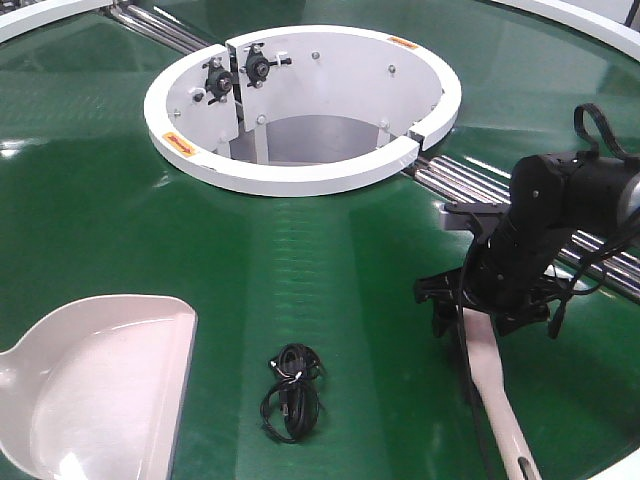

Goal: Clean and inspect green conveyor with broom and dustpan
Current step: 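Close the right gripper on the beige brush handle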

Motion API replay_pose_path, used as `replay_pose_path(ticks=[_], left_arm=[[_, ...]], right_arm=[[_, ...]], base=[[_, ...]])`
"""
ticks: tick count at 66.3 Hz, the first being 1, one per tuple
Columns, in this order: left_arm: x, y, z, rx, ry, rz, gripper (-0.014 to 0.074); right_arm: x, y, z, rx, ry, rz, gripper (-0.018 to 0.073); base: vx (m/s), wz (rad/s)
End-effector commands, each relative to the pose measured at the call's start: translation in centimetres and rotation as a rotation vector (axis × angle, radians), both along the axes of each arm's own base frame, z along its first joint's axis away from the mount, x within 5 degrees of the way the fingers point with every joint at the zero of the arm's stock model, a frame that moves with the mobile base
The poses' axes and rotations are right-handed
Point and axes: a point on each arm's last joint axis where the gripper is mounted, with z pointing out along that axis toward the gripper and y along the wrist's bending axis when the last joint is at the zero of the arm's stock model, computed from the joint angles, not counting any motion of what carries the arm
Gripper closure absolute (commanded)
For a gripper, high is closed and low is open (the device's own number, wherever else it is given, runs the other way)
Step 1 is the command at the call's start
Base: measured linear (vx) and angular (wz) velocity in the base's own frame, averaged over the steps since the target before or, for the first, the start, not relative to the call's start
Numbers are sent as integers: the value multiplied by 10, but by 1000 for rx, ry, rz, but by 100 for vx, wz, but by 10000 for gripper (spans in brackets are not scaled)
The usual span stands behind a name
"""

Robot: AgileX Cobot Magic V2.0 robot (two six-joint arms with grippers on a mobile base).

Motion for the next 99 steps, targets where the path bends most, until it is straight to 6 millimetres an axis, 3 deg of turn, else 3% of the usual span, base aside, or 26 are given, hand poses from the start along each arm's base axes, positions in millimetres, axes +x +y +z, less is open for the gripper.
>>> replay_pose_path(ticks=[1,17,49,99], left_arm=[[0,1,17,-22,-96,12,5],[0,1,17,-22,-96,12,5],[0,1,17,-21,-96,12,5],[1,1,17,-9,-97,13,5]], right_arm=[[6,-2,20,16,-101,-3,164],[8,-1,12,11,-73,6,577],[-25,-3,58,34,-33,133,569],[-31,-4,59,23,26,179,568]], base=[[0,0],[0,0],[0,0],[0,0]])
